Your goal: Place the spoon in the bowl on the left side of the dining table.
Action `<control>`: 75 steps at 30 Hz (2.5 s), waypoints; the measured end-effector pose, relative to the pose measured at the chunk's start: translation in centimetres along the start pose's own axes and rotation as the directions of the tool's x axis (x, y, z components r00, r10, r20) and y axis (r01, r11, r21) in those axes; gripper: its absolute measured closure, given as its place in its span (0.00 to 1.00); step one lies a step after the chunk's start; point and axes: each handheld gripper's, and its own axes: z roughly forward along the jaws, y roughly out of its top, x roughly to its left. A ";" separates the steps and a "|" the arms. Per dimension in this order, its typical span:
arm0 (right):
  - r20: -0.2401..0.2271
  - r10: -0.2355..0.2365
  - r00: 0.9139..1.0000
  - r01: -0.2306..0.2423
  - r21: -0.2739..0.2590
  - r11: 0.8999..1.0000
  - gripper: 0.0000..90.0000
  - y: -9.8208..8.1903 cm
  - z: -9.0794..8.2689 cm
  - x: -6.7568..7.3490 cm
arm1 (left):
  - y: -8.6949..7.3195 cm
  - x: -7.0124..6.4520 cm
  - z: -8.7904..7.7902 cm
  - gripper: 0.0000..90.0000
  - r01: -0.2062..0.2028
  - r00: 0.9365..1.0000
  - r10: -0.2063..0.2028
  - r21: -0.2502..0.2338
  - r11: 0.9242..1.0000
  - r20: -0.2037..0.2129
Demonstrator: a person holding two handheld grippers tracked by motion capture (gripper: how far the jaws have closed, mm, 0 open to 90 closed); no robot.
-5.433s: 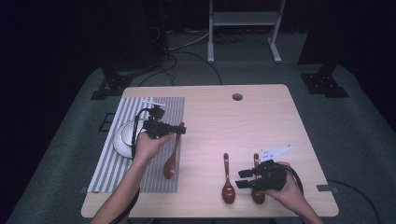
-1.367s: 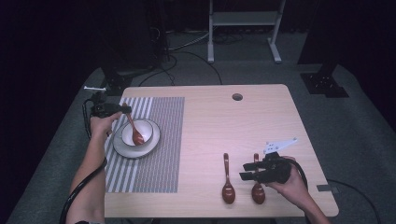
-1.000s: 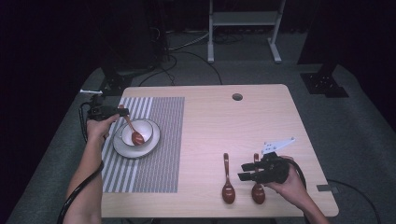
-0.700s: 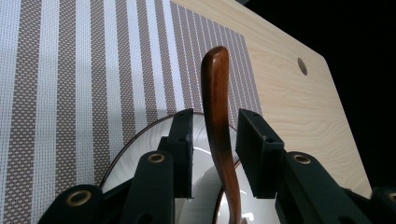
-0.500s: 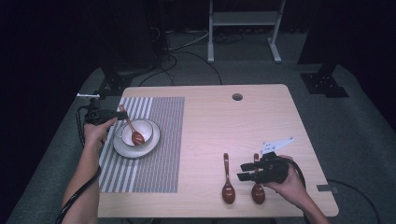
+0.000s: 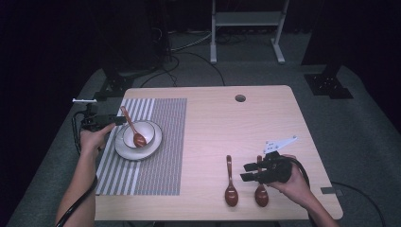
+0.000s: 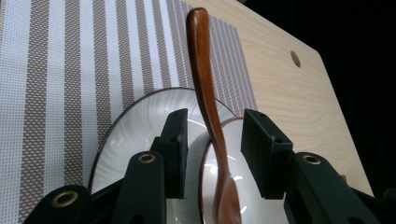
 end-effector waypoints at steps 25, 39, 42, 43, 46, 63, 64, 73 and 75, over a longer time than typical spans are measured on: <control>0.035 0.004 0.999 -0.004 -0.001 1.000 0.47 0.5 -0.7 -1.0 | -2.5 -2.9 -2.2 0.54 -0.066 0.998 0.066 0.000 0.998 0.005; 0.059 0.019 0.998 -0.018 -0.020 1.000 0.45 0.3 -1.1 -1.1 | -4.2 -4.9 -2.0 0.45 -0.118 0.993 0.117 0.032 0.992 0.026; 0.068 0.019 0.998 -0.017 -0.022 1.000 0.45 0.3 -1.3 -1.1 | -4.5 -5.3 -1.9 0.43 -0.135 0.991 0.134 0.047 0.990 0.023; 0.070 0.020 0.997 -0.018 -0.022 1.000 0.45 0.3 -1.4 -1.1 | -4.6 -5.4 -1.9 0.43 -0.140 0.990 0.139 0.049 0.989 0.021; 0.076 0.019 0.997 -0.017 -0.027 1.000 0.45 0.2 -1.6 -1.1 | -5.0 -5.8 -1.8 0.41 -0.148 0.989 0.147 0.058 0.987 0.024; 0.111 0.057 0.992 -0.051 -0.052 0.997 0.44 -1.0 -2.7 -1.8 | -6.8 -7.7 -0.3 0.28 -0.207 0.978 0.203 0.109 0.972 0.051; 0.112 0.057 0.992 -0.051 -0.053 0.997 0.44 -1.1 -2.7 -1.9 | -6.9 -7.8 -0.3 0.28 -0.211 0.977 0.207 0.109 0.971 0.053; 0.122 0.067 0.990 -0.060 -0.056 0.997 0.43 -1.7 -3.0 -2.1 | -8.0 -8.5 0.6 0.21 -0.229 0.973 0.222 0.143 0.963 0.066; 0.123 0.071 0.990 -0.064 -0.057 0.996 0.43 -1.7 -3.1 -2.1 | -8.1 -8.5 0.6 0.21 -0.231 0.972 0.224 0.145 0.962 0.067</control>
